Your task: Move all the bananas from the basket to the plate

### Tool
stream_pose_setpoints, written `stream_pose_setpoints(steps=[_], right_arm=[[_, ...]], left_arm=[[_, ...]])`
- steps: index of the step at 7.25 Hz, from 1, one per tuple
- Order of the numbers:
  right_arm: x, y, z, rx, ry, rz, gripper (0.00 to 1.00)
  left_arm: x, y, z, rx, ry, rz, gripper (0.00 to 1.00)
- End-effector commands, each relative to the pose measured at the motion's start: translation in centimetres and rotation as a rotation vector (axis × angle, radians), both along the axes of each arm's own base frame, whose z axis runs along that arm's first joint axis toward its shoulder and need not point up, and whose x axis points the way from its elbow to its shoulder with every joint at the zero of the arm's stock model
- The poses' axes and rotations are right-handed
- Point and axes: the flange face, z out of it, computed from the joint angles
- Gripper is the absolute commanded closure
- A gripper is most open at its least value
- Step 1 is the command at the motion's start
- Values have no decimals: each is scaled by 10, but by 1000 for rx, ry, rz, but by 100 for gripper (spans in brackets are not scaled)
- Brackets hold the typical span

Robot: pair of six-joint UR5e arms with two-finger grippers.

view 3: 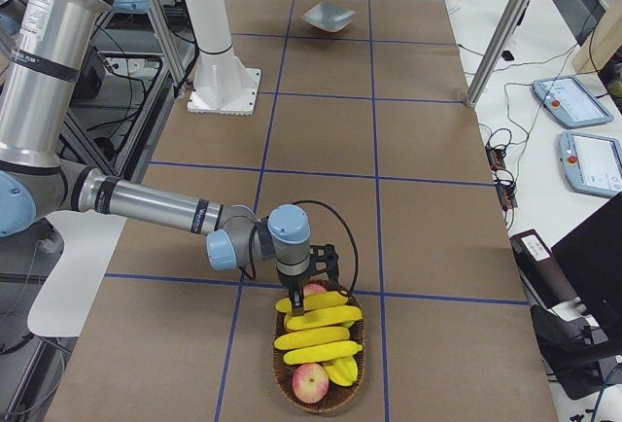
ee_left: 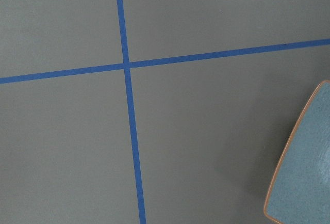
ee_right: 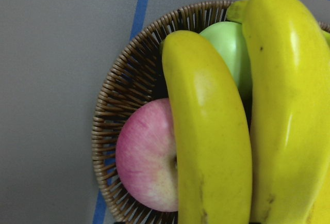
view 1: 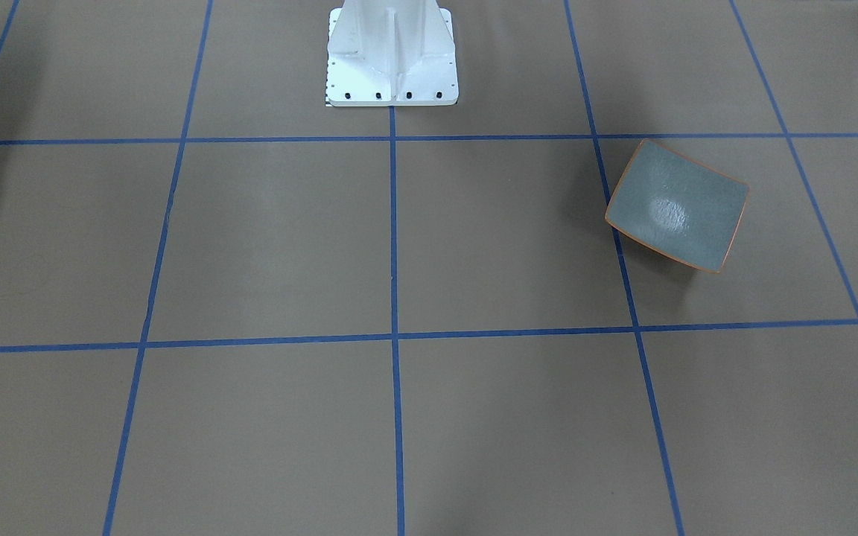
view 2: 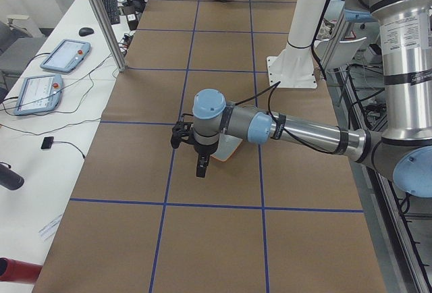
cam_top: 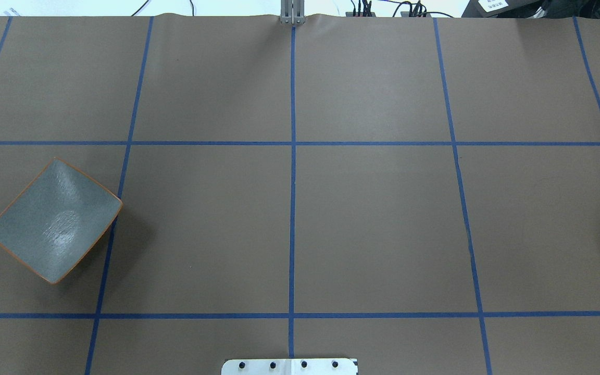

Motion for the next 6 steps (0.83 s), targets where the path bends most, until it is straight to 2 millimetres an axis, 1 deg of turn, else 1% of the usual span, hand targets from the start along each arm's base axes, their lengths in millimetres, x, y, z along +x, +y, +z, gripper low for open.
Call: stream_pose_setpoints(steps=[1, 3, 4, 5, 6], right_arm=[[0, 0, 1, 6, 3, -9, 47], [-1, -4, -1, 14, 2, -12, 89], [-1, -4, -1, 15, 0, -12, 100], [-1, -6, -6, 24, -2, -12, 100], [-2, -10, -20, 52, -9, -11, 100]], left_arm=[[0, 0, 0, 0, 0, 0, 0], [0, 0, 0, 0, 0, 0, 0], [0, 0, 0, 0, 0, 0, 0], [0, 0, 0, -2, 0, -1, 0], [0, 0, 0, -2, 0, -1, 0]])
